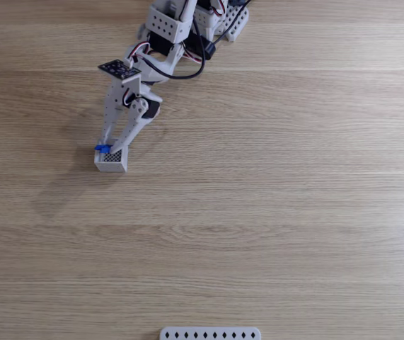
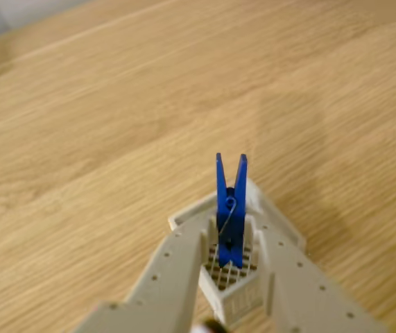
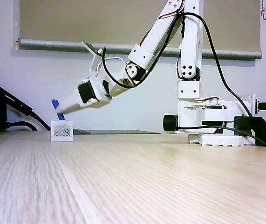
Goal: Grasp a peg and put it in the crate.
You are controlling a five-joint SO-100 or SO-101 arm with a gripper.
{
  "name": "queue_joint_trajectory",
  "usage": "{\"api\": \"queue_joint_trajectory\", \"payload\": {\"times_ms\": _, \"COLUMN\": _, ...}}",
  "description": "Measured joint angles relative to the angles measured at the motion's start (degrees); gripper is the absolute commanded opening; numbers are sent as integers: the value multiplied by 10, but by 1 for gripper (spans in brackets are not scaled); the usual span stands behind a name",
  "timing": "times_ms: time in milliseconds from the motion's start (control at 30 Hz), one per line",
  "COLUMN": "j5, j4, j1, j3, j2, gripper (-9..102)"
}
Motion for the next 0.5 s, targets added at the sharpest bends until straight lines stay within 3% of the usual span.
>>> {"api": "queue_joint_trajectory", "payload": {"times_ms": 267, "j5": -1, "j4": 0, "j1": 0, "j3": 2, "j2": 0, "gripper": 22}}
{"api": "queue_joint_trajectory", "payload": {"times_ms": 367, "j5": -1, "j4": 0, "j1": 0, "j3": 2, "j2": 0, "gripper": 17}}
{"api": "queue_joint_trajectory", "payload": {"times_ms": 500, "j5": -1, "j4": 0, "j1": 0, "j3": 2, "j2": 1, "gripper": -1}}
